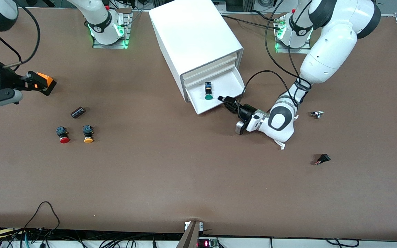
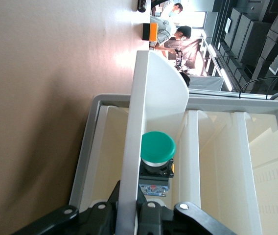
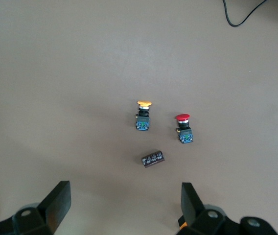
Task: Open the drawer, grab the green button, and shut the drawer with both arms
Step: 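Pull the drawer outward with the left gripper, then release the handle with the left gripper while the right gripper reaches the drawer, then grasp the green button inside the drawer with the right gripper, then lift the button with the right gripper while the left gripper pushes the drawer shut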
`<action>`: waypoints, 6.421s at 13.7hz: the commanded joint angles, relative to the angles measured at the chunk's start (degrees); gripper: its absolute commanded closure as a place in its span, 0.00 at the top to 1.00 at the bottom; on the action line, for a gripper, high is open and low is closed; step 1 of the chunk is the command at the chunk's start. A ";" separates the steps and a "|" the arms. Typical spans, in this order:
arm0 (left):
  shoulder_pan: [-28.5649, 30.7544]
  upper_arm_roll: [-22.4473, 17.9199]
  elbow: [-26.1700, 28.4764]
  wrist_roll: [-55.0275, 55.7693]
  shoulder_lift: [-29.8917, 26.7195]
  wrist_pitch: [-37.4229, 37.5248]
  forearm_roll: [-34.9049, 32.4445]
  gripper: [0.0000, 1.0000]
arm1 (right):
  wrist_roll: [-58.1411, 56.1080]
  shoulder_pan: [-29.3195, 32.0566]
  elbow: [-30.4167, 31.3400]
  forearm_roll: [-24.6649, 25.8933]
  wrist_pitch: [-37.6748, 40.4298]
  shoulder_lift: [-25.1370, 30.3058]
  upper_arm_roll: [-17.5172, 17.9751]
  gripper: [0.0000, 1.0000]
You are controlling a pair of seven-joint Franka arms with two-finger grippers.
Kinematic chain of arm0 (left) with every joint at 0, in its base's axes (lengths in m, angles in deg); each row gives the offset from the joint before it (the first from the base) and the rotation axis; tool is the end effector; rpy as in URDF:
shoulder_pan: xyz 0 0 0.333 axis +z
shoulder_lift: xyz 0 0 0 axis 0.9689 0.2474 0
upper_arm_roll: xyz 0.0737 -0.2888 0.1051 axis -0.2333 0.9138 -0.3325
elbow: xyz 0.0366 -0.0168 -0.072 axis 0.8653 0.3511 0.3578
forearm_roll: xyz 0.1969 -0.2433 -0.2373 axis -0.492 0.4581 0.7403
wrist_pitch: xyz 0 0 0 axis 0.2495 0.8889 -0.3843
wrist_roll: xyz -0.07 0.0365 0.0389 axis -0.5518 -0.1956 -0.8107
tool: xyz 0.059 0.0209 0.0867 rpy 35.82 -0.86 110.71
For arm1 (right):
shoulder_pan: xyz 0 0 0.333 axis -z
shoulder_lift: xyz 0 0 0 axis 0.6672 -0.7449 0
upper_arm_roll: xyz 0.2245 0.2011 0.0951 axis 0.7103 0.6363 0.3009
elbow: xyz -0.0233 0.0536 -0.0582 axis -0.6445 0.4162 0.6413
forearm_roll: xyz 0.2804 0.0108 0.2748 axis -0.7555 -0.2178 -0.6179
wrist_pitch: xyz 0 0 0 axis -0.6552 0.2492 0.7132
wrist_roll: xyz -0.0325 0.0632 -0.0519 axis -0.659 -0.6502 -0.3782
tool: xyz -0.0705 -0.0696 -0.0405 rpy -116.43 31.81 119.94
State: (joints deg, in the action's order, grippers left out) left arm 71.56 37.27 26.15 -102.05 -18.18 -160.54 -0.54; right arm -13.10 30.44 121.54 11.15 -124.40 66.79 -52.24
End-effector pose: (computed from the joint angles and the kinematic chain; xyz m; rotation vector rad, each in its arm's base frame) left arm 0.5218 -0.2712 0.0900 1.6265 -0.3895 -0.4662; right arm 0.5891 0.0181 0.5683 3.0703 0.5288 -0.0436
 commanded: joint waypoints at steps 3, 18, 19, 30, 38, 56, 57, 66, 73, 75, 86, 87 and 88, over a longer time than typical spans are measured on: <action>0.86 -2.75 -4.17 3.47 1.22 -0.10 2.08 0.10 | 0.24 0.17 -1.43 -1.05 0.39 -2.73 0.22 1.00; 10.61 -4.95 -5.23 18.39 -7.46 5.62 -19.60 1.00 | 7.14 -1.86 -2.31 -8.87 2.41 -5.81 11.54 1.00; 10.70 -5.12 -6.28 21.29 -9.49 5.62 -23.89 1.00 | 12.32 -2.29 -2.31 -8.78 1.89 -6.08 14.26 1.00; 9.40 -4.25 -9.81 38.42 -22.51 4.22 -51.60 1.00 | 44.08 -25.13 -11.71 -4.30 -15.68 -25.40 18.51 1.00; 3.59 -4.16 -10.16 55.73 -22.95 2.72 -61.64 1.00 | 57.01 -33.05 -21.91 3.52 -19.21 -36.92 18.33 0.99; 0.08 -4.34 -10.07 78.80 -20.67 1.74 -61.64 1.00 | 70.38 -37.36 -18.31 10.38 -24.57 -41.68 18.24 0.40; -0.36 -4.34 -10.24 79.41 -20.58 3.23 -61.64 1.00 | 70.29 -37.36 -18.13 10.38 -24.48 -41.59 18.24 0.29; -6.07 -3.19 -10.24 96.10 -21.37 -5.09 -61.64 1.00 | 61.01 -31.93 -22.33 6.54 -15.98 -36.41 18.59 0.03; -11.52 -3.19 -7.00 105.94 -21.63 -16.69 -66.54 1.00 | 28.86 -15.42 -20.42 -2.52 -3.50 -25.52 18.15 0.04; -13.54 -3.19 -4.11 109.72 -21.63 -22.39 -69.28 1.00 | 19.27 -9.71 -15.78 -3.33 -1.55 -21.74 18.07 0.04; -18.39 -0.65 8.48 120.28 -23.39 -35.36 -71.05 1.00 | -8.78 -3.97 33.33 -3.24 -23.57 2.70 2.44 0.05; -17.86 0.75 8.65 120.11 -23.48 -34.38 -70.61 1.00 | -10.72 -3.97 36.68 -3.24 -26.30 3.41 0.77 0.05; -17.34 2.24 8.65 120.20 -23.48 -32.81 -70.35 1.00 | -12.22 -3.97 39.24 -3.24 -28.68 3.59 -0.73 0.06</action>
State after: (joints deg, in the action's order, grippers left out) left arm 53.71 37.58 33.09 16.72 -39.60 -196.05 -70.26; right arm -21.63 26.71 152.56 8.82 -147.86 66.14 -50.63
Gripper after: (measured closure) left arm 0.000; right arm 0.678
